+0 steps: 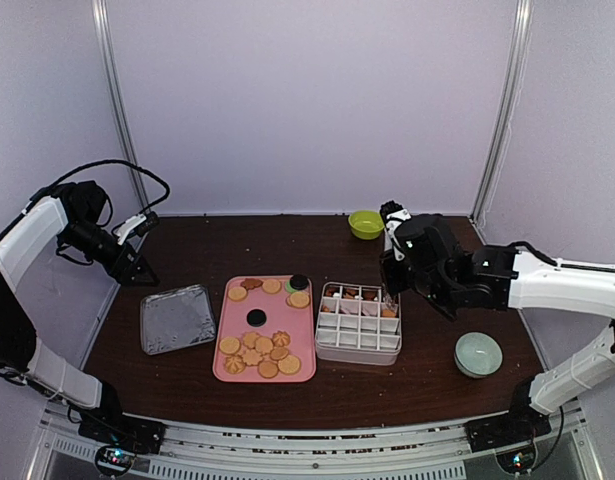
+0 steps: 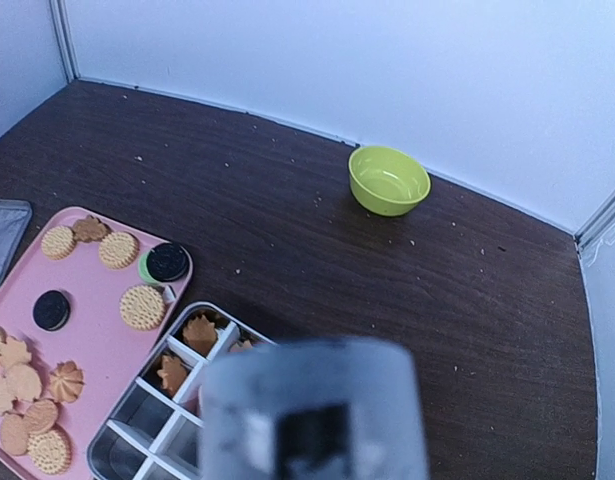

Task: Pack the cookies
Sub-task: Place the fake cookies in the empty pocket of the box, then pick up the fake cookies from the plate, then place the fake cookies in the empty pocket of the box.

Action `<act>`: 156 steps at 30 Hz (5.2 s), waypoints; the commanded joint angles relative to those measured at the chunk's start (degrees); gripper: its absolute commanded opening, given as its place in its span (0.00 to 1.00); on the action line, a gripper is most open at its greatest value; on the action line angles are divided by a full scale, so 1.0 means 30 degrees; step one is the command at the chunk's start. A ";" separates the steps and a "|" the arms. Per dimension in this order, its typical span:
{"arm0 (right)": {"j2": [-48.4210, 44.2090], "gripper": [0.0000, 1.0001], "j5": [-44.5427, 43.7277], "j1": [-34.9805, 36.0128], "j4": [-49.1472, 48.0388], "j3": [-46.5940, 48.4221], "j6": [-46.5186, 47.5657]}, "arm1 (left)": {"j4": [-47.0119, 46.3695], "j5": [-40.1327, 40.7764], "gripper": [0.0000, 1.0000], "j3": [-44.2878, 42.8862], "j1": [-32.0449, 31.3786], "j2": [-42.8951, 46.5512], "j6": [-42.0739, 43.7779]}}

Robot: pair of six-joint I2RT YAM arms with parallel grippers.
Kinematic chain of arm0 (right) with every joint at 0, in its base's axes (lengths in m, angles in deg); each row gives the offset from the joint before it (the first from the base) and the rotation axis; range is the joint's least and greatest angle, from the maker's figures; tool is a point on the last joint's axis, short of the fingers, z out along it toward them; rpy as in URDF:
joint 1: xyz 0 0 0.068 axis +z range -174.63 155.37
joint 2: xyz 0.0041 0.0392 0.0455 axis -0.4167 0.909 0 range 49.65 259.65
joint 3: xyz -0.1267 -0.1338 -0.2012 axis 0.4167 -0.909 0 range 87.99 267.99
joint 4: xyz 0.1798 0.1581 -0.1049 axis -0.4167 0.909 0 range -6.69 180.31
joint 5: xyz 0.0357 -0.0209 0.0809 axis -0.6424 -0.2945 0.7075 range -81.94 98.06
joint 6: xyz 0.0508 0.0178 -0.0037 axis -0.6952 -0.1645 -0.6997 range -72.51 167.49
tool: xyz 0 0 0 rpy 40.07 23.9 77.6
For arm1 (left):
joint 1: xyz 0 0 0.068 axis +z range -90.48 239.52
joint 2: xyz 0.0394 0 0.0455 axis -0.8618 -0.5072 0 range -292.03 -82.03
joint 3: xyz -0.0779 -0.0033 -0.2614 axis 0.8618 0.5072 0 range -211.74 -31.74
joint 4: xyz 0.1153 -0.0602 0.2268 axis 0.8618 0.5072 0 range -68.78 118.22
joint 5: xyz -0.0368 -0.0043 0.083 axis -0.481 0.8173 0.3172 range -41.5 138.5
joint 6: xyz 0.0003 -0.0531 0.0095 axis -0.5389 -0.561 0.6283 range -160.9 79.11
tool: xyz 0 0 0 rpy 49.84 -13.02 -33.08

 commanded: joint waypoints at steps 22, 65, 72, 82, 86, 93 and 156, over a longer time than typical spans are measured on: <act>1.0863 0.27 0.4129 0.5815 -0.2099 1.2022 0.0036 | -0.0092 0.0107 0.86 -0.0294 0.0152 0.0220 0.0088; 1.2511 0.34 0.2762 0.4930 -0.1960 1.1117 -0.0055 | -0.0139 0.0190 0.86 -0.0121 0.0158 0.0281 0.0101; 1.1737 0.21 0.3051 0.4581 -0.2352 1.0723 0.0148 | -0.0157 0.0074 0.86 -0.0110 0.0169 0.0230 0.0061; 1.1174 0.07 0.3380 0.4272 -0.2314 1.0693 -0.0010 | -0.0160 0.0071 0.86 -0.0172 0.0156 0.0251 0.0058; 1.0485 0.06 0.3910 0.4145 -0.2412 1.0526 -0.0206 | -0.0159 0.0006 0.85 -0.0172 0.0160 0.0233 0.0031; 0.9543 0.04 0.4724 0.3947 -0.2841 0.9567 -0.0755 | -0.0128 -0.0041 0.85 -0.0340 0.0160 0.0178 0.0028; 0.1966 0.00 0.3954 0.1360 -0.3245 0.1413 -0.2249 | 0.0116 -0.0231 0.85 -0.0403 0.0152 0.0341 0.0086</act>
